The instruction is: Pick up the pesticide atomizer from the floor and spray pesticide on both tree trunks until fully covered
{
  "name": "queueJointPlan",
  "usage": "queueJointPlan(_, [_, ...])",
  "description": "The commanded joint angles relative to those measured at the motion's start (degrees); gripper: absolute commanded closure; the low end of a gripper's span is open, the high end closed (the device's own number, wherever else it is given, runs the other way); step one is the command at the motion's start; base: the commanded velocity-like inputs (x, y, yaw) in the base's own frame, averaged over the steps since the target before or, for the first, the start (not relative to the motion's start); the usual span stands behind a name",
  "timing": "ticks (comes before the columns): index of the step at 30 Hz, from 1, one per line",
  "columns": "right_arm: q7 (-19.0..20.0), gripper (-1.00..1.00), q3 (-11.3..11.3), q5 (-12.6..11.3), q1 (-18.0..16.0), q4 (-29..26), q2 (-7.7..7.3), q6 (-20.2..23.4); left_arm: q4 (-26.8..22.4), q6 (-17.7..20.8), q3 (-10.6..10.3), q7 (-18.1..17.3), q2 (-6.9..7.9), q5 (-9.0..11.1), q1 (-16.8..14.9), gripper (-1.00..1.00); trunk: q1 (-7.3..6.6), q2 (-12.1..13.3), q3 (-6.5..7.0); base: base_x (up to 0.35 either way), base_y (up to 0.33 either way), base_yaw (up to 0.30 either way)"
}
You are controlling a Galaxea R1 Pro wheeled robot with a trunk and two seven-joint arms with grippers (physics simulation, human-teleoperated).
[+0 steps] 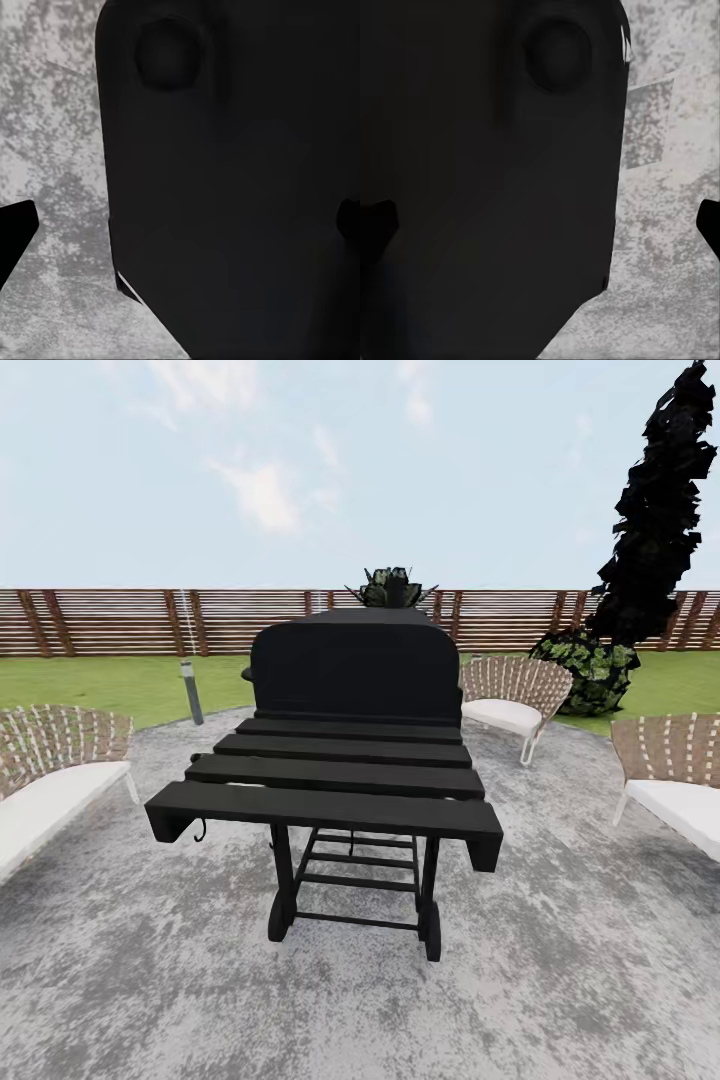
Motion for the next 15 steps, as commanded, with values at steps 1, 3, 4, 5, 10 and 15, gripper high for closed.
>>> queueJointPlan(1, [-0.3,-1.0,0.3,0.3,-0.3,-0.3,-0.33,-0.3,-0.3,-0.3,0.3,0.3,-0.33,-0.3,-0.3,-1.0,0.0,0.0,-0.03,0.0,0.0,0.0])
queueJointPlan(3, [-1.0,-1.0,1.0,0.5,-1.0,-1.0,-0.98,-1.0,-1.0,-1.0,1.0,1.0,-0.98,-1.0,-1.0,-1.0,0.0,0.0,-0.03,0.0,0.0,0.0])
queueJointPlan(4, [-1.3,-1.0,1.3,0.5,-1.3,-1.3,-1.3,-1.3,-1.3,-1.3,1.3,1.3,-1.3,-1.3,-1.3,-1.0,0.0,0.0,-0.03,0.0,0.0,0.0])
queueJointPlan(5, [-1.6,-1.0,1.6,0.5,-1.7,-1.6,-1.62,-1.6,-1.6,-1.6,1.6,1.6,-1.62,-1.6,-1.7,-1.0,0.0,0.0,-0.03,0.0,0.0,0.0])
queueJointPlan(10, [-3.2,-1.0,3.2,0.5,-3.3,-3.3,-3.22,-3.2,-3.3,-3.2,3.1,3.2,-2.99,-3.3,-3.3,-1.0,0.0,0.0,-0.03,0.0,0.0,0.0])
queueJointPlan(15, [-4.8,-1.0,4.9,0.5,-5.0,-4.9,-3.43,-4.8,-4.9,-4.8,3.2,4.8,-2.99,-4.9,-5.0,-1.0,0.0,0.0,-0.03,0.0,0.0,0.0])
